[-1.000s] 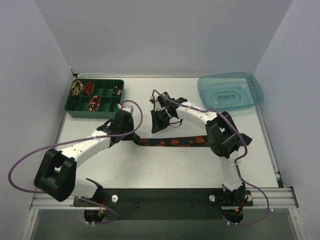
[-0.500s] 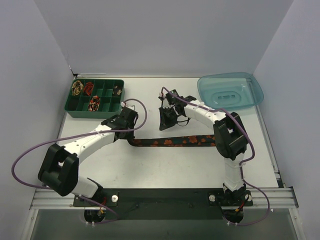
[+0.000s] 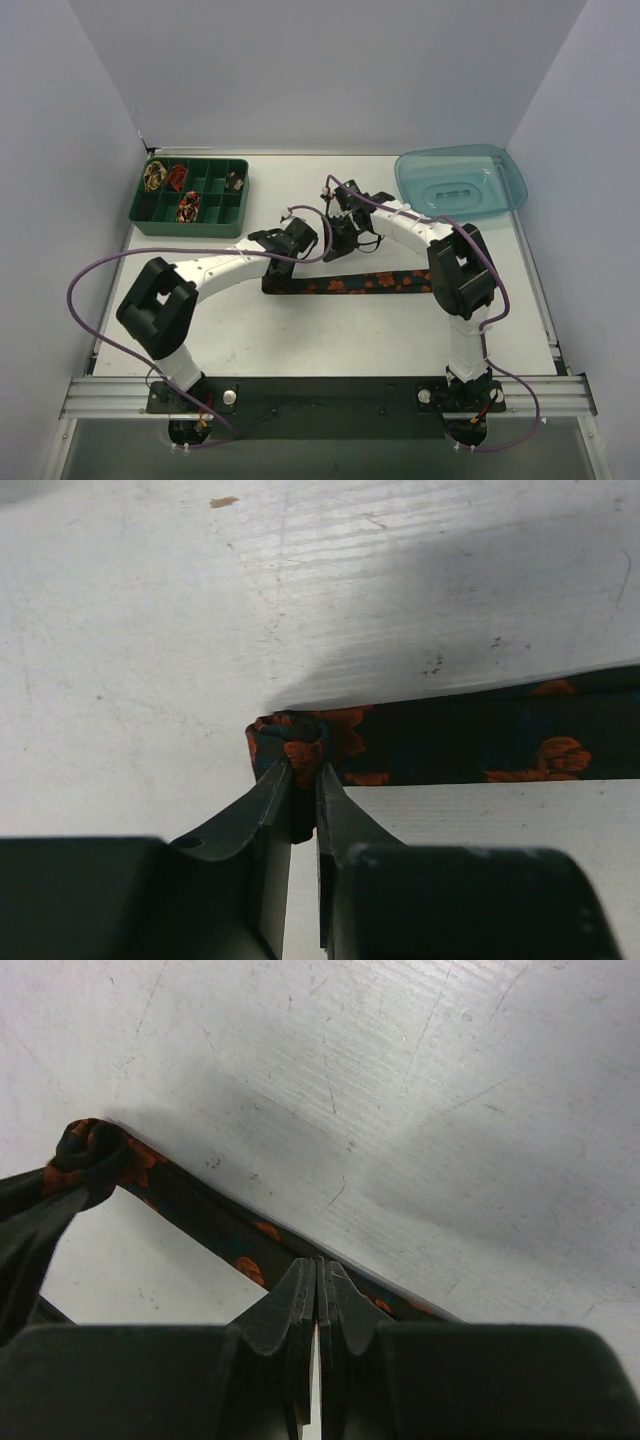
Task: Roll the ties
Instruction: Roll the tie at the center of the board.
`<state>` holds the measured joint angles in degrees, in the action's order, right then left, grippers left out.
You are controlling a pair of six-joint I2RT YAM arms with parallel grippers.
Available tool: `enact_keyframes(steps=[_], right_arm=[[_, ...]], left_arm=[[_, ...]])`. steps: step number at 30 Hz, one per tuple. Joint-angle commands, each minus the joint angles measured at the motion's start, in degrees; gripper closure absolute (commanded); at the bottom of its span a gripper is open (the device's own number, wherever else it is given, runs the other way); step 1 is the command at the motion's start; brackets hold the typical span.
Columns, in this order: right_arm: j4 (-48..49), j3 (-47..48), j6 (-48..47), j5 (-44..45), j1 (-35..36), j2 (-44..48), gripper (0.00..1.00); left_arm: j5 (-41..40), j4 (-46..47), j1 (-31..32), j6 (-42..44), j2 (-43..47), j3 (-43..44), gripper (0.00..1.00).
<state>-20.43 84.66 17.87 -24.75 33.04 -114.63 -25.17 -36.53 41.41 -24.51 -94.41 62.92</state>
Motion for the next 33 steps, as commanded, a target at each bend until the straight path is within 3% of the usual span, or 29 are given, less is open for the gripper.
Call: enact_keyframes(steps=[1, 6, 9, 13, 14, 16, 26, 33], right_arm=[[-1.90, -0.99, -0.55, 0.50, -0.43, 3.18, 1.00], [-1.90, -1.25, -0.64, 0.32, -0.34, 2.92, 1.00], [-1.90, -1.34, -0.73, 0.41, -0.43, 2.74, 1.00], [-1.99, -1.43, -0.99, 0.32, -0.52, 2.31, 1.00], [-1.99, -1.52, -0.99, 0.15, -0.52, 2.13, 1.00], [-2.07, -1.61, -1.08, -0.12, -0.52, 1.95, 1.00], [-2.16, -2.22, -1.34, -0.38, -0.43, 1.87, 1.00], [-2.16, -1.78, -1.17, -0.74, -0.34, 1.69, 1.00]], left_arm=[[-4.01, -4.95, 3.15, -0.18, -5.68, 5.89, 1.00], [-2.70, -3.64, 5.44, -1.50, -9.30, 7.66, 1.00], [1.08, -0.31, 5.35, -2.29, -9.12, 6.78, 0.93], [4.86, 2.87, 5.17, -3.43, -8.95, 5.90, 0.79], [5.82, 3.22, 5.09, -3.87, -9.12, 5.47, 0.70], [6.44, 4.63, 4.56, -5.19, -9.04, 5.03, 0.64], [16.90, 17.89, -0.62, -9.15, -3.59, -5.25, 0.61], [19.01, 19.66, -1.59, -9.76, -3.76, -7.54, 0.60]])
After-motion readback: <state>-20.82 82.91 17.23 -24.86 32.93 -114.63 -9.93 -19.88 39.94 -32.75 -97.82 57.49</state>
